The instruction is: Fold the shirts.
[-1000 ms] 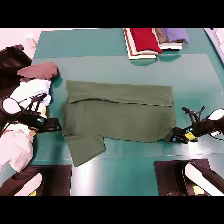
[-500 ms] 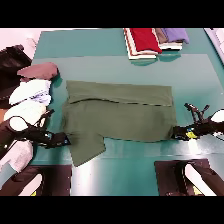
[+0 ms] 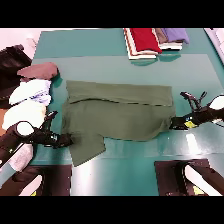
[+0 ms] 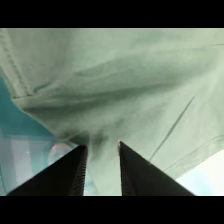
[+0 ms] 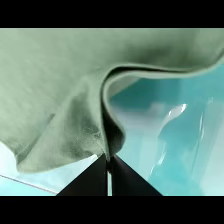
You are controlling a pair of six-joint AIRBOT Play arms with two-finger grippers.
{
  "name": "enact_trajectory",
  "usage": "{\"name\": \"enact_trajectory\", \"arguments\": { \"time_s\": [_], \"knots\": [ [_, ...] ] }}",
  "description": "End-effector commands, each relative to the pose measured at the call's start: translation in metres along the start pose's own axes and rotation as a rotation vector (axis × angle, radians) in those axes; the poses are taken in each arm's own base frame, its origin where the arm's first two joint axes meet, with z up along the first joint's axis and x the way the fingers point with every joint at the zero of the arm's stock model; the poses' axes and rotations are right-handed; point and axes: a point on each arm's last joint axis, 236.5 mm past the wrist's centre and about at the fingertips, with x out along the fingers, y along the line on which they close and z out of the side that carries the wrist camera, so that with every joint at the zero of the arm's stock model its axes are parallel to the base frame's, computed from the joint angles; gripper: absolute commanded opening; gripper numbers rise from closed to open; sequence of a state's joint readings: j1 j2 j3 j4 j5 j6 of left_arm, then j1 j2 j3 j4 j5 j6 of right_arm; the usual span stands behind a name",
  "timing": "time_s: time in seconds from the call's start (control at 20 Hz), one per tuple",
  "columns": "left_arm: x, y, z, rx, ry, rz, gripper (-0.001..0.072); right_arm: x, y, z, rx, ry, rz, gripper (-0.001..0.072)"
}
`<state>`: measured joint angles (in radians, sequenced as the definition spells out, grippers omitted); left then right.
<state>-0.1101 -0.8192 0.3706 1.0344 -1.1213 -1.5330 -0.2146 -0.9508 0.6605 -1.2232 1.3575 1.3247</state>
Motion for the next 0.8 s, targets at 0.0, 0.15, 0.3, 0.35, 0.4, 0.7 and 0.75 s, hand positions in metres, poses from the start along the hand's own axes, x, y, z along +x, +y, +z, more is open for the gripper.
{"name": "enact_trajectory", "arguments": {
  "time_s": [0.0, 0.15, 0.3, 0.35, 0.4, 0.7, 0.75],
  "knots": [
    [0.0, -0.002, 0.003, -0.006, -0.013, -0.007, 0.0246, -0.01, 0.005, 0.008, -0.021, -0.031, -0.012, 0.0018],
    [-0.004, -0.006, 0.006, 0.023, -0.016, -0.012, 0.0029, -0.021, 0.006, 0.007, -0.028, -0.076, -0.02, 0.0018],
    [-0.024, -0.019, 0.005, 0.077, 0.011, -0.018, 0.0028, -0.032, -0.004, -0.01, -0.001, -0.048, -0.043, 0.0018],
    [-0.031, -0.021, 0.004, 0.097, 0.0, -0.014, 0.0028, -0.036, -0.012, -0.018, 0.006, -0.032, -0.076, 0.0018],
    [-0.038, -0.02, 0.0, 0.103, -0.015, 0.001, 0.0028, -0.042, -0.021, -0.026, 0.014, -0.024, -0.11, 0.0018],
    [-0.083, -0.032, -0.059, 0.113, -0.026, -0.005, 0.0027, -0.072, -0.041, -0.055, 0.087, -0.102, -0.207, 0.0018],
    [-0.091, -0.035, -0.063, 0.121, -0.039, -0.006, 0.0027, -0.075, -0.041, -0.056, 0.09, -0.111, -0.21, 0.0018]
  ]
}}
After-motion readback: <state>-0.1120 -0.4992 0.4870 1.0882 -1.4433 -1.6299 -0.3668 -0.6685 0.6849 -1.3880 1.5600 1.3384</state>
